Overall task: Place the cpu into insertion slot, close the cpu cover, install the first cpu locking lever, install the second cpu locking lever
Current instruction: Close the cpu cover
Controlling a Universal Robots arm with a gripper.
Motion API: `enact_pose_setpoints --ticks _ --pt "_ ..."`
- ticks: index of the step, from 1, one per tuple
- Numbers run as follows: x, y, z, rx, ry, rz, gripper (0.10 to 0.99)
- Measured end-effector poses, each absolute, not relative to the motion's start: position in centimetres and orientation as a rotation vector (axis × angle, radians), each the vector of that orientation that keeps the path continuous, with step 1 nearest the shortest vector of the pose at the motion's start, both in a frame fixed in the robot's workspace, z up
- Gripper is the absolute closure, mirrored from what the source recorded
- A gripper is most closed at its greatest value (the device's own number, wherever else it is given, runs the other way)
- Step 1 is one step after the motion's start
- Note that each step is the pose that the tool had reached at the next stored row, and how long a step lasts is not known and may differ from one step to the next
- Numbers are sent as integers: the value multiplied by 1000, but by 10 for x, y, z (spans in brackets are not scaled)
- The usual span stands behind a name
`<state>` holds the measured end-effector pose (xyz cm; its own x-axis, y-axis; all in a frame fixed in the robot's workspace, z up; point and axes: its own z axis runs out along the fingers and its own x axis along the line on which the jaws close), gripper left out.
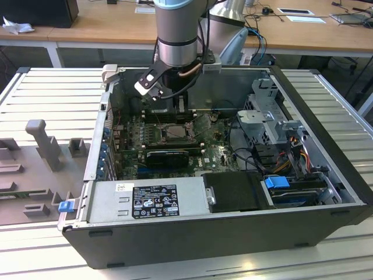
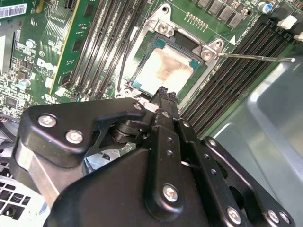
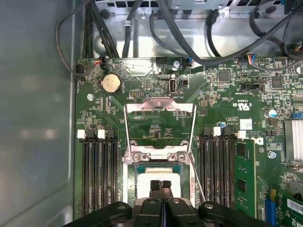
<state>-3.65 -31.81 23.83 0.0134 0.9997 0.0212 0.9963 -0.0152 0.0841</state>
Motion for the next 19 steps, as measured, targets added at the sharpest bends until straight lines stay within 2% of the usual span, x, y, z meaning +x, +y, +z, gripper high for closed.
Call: enact_pose_setpoints --ticks 19 --pt "-37 -318 254 2204 2172 115 980"
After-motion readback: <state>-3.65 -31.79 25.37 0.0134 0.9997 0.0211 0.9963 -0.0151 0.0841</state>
